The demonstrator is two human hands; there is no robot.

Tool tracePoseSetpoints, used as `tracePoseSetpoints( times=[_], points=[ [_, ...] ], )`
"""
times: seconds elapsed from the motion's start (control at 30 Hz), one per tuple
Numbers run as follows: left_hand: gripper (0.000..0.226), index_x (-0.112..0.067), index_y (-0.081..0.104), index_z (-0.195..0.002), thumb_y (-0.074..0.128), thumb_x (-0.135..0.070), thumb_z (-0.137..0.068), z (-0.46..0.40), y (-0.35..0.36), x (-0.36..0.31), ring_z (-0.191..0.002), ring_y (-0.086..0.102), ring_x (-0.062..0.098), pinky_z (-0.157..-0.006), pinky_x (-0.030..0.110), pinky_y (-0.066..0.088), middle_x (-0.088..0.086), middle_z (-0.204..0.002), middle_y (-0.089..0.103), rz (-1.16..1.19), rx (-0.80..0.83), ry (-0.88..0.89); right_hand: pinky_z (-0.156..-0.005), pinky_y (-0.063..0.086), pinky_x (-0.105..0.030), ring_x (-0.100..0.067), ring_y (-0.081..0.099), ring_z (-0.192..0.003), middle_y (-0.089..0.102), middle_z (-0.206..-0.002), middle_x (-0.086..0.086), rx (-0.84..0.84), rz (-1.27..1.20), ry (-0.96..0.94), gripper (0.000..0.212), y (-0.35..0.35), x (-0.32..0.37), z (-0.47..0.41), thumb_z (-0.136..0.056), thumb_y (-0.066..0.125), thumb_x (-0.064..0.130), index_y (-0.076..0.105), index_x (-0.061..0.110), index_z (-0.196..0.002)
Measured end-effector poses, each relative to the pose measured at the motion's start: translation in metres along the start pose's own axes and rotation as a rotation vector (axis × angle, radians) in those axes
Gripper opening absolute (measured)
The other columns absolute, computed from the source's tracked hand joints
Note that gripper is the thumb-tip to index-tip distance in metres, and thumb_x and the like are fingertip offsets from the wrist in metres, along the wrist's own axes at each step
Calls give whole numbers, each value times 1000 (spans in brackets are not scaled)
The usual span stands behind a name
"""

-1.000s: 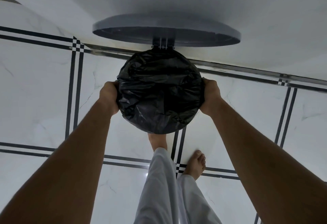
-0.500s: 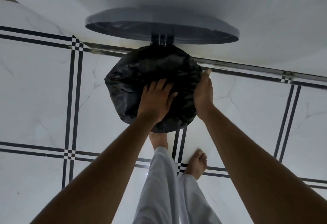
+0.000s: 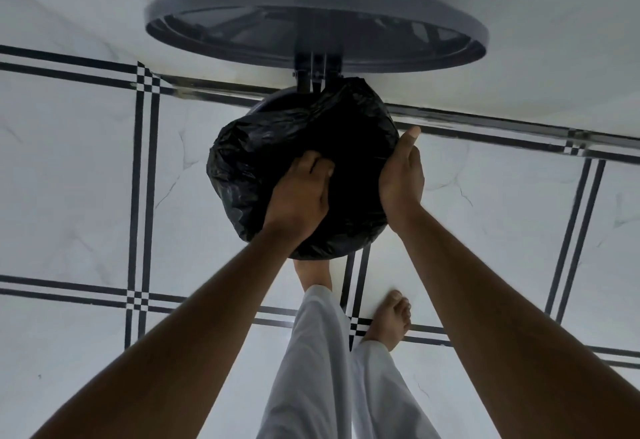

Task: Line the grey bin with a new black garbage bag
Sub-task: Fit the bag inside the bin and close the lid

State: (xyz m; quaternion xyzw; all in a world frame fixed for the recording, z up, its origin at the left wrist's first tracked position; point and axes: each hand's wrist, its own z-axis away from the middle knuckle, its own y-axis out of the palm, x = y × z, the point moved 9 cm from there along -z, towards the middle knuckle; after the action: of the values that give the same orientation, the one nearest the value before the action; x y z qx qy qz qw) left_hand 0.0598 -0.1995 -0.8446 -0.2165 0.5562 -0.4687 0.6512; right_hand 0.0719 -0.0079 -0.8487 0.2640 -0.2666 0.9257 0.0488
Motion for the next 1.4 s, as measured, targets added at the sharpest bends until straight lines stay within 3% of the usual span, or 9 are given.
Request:
tracePoseSetpoints(
  times=[0.23, 0.5, 0.67, 0.8, 0.9, 1.0, 1.2, 1.33, 1.4],
  points=[
    [64, -21, 49, -164, 58, -50, -108, -39, 85, 63, -156, 44, 41, -131, 57, 30, 18, -169, 49, -220, 513, -217, -123, 43, -52, -27, 61, -138, 70, -144, 0, -59, -14, -38, 87, 2, -8, -10, -108, 9, 79, 62, 27, -153],
    [144, -39, 4, -175, 53, -110, -61, -34, 108, 75, -170, 0, 44, -130, 77, -6, 9, -186, 5, -161, 680, -351, -117, 42, -44, -21, 60, -127, 66, -121, 10, -48, -13, -67, 84, 3, -15, -20, -110, 8, 76, 65, 26, -147],
    [154, -39, 2, -175, 49, -116, -50, -31, 106, 72, -170, 1, 46, -128, 79, -6, 10, -186, 7, -175, 717, -360, -118, 47, -49, -22, 65, -127, 73, -128, 7, -52, 2, -73, 87, 4, -13, -18, -107, 8, 79, 67, 28, -144],
    [122, -39, 23, -173, 44, -107, -74, -26, 85, 55, -167, 22, 42, -132, 74, 6, 7, -181, 29, -99, 583, -389, -120, 45, -50, -25, 63, -132, 72, -134, 3, -28, 22, -61, 87, 3, -7, -12, -108, 9, 78, 66, 26, -147],
    [57, -19, 66, -149, 65, -51, -102, -21, 57, 46, -139, 62, 43, -119, 47, 47, 21, -148, 68, 39, 296, -417, -118, 45, -49, -26, 63, -131, 72, -129, 4, -25, 31, -47, 87, 1, -4, -6, -109, 9, 78, 68, 24, -144],
    [30, -8, 79, -127, 61, -13, -103, -23, 49, 49, -115, 74, 46, -101, 43, 57, 26, -122, 79, 102, 148, -394, -114, 46, -45, -23, 63, -123, 68, -117, 8, -34, 33, -53, 85, 2, -3, -5, -110, 9, 77, 70, 23, -139],
    [67, -10, 43, -167, 62, -41, -110, -33, 92, 67, -160, 38, 42, -132, 47, 28, 23, -173, 41, -30, 531, -471, -101, 39, -36, -19, 61, -117, 69, -113, 10, -49, 39, -73, 83, 2, -9, -14, -112, 10, 74, 71, 24, -135],
    [144, -26, 19, -176, 36, -102, -56, -37, 148, 125, -169, 13, 45, -135, 67, 12, 16, -183, 18, -150, 657, -529, -102, 43, -38, -20, 65, -117, 73, -115, 9, -51, 40, -90, 84, 4, -12, -18, -110, 10, 76, 73, 24, -129],
    [133, -25, 23, -176, 42, -98, -66, -36, 144, 119, -168, 15, 44, -135, 66, 10, 17, -182, 21, -151, 637, -527, -110, 47, -44, -23, 66, -121, 75, -123, 5, -44, 60, -100, 86, 4, -9, -17, -110, 9, 76, 72, 24, -133]
  ],
)
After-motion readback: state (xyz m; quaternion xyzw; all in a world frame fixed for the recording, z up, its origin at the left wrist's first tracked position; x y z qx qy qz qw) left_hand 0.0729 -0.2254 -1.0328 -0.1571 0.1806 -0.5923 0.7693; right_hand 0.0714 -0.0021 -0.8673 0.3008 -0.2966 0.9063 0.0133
